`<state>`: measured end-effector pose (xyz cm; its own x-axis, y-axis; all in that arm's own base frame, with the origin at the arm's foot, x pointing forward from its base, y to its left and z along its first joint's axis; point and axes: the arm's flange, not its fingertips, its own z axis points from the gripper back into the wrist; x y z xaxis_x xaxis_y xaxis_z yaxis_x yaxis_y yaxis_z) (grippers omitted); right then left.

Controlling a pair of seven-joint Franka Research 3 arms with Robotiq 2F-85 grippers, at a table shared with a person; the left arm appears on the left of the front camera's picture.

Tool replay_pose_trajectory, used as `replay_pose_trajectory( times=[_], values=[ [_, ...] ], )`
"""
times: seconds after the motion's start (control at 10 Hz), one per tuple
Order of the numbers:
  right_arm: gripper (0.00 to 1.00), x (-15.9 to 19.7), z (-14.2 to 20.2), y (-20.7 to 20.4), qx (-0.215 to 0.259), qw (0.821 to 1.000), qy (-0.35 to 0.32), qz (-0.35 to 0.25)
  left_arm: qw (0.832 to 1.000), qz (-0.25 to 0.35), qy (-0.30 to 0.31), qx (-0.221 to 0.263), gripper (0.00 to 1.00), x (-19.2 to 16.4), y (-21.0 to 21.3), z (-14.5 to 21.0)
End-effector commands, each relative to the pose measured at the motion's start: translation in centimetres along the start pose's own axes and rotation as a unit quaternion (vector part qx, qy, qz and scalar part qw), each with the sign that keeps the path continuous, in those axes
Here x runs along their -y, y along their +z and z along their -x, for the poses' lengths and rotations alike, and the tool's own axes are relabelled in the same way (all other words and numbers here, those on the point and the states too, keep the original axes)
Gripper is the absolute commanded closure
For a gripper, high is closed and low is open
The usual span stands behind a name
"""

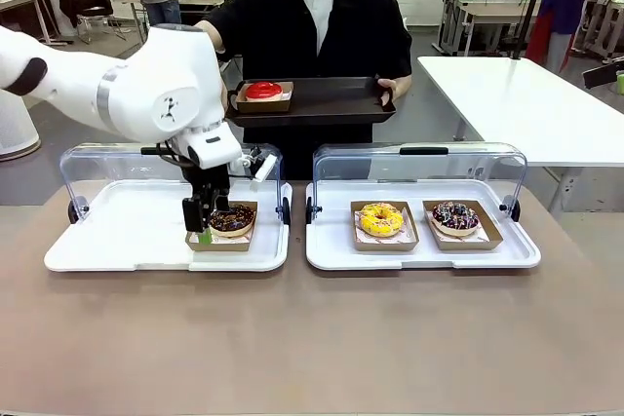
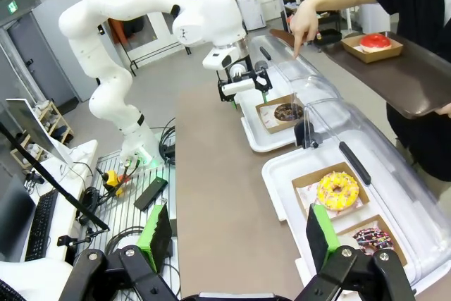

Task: Provide the desired donut to the person.
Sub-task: Pick up and lift the Paper togo box containing the Donut pointed at by the person.

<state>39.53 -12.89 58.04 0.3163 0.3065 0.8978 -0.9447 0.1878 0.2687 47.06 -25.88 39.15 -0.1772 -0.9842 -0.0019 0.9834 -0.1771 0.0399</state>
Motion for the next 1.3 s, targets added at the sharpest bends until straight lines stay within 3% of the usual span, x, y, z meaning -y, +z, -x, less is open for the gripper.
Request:
replay_pose_trajectory(
  times=[0.0,0.5,1.2],
  values=[
    [0.0,-0.1,-0.1,0.0,0.007,1.0,0.004,-0.002,0.999,-0.035,0.026,-0.032,0.0,1.5,-0.3,0.6],
    [0.0,-0.1,-0.1,0.0,0.007,1.0,0.004,-0.002,0.999,0.014,0.041,0.011,0.0,-0.1,-2.5,3.9],
    [0.0,-0.1,-0.1,0.0,0.007,1.0,0.004,-0.002,0.998,0.016,0.059,0.027,0.0,-1.2,-5.3,5.5]
  ],
)
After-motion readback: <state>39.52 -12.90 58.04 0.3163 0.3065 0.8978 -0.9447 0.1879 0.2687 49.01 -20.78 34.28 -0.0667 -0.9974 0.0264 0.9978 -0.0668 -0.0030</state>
